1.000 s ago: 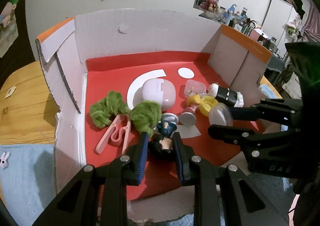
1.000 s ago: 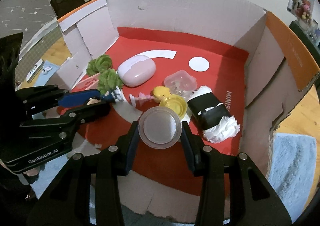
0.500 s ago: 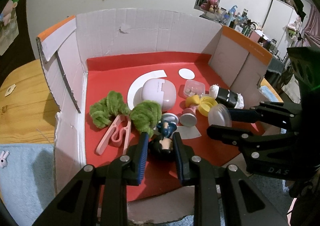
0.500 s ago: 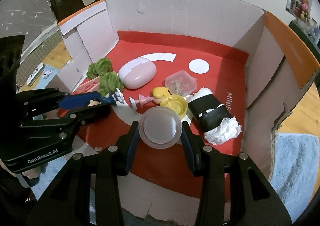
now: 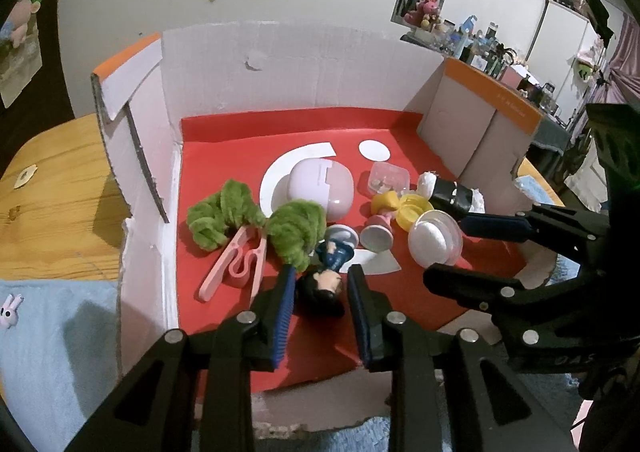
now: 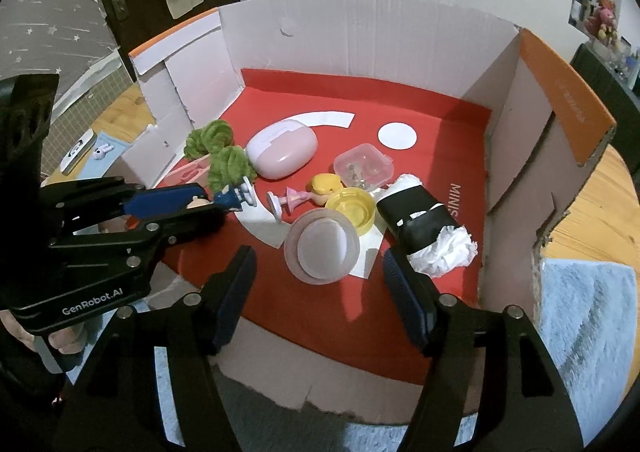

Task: Organize objects
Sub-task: 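Open the right tool to drop the cup while the left tool releases the figurine, then withdraw both tools from the box over the towel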

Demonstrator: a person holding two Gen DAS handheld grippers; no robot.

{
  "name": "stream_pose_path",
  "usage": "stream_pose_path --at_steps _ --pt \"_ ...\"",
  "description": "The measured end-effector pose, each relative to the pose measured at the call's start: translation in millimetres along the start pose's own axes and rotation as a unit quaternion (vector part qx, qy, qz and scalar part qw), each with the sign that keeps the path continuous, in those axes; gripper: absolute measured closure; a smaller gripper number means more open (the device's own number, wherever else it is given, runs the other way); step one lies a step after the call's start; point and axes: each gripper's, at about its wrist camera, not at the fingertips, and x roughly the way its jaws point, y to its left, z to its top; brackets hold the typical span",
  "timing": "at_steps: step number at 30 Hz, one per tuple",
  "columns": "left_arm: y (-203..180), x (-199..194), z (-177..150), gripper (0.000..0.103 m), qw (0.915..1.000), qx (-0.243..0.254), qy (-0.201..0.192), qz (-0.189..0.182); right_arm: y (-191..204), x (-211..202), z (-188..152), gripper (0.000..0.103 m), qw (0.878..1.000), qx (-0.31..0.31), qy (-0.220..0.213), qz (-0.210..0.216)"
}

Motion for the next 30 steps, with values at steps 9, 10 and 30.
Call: stream_pose_path --at_steps 9,10,30 --pt "-8.0 -18.7 -3.3 0.056 0.9995 0.013 -0.026 0.01 8.1 -11.8 -5.9 0.034 1.0 -0.001 -0.012 -0.001" --pt "-8.6 -21.4 -4.3 0.053 0.9994 0.014 -0.029 0.012 9.5 -14.1 -6.7 0.033 1.0 -0.001 -0.014 -0.001" --pt "-11.9 -62.1 -24.4 0.029 0.9965 0.002 -0.074 0.04 26.6 -54.4 -29.2 0.017 0.998 0.006 -0.058 -0.009"
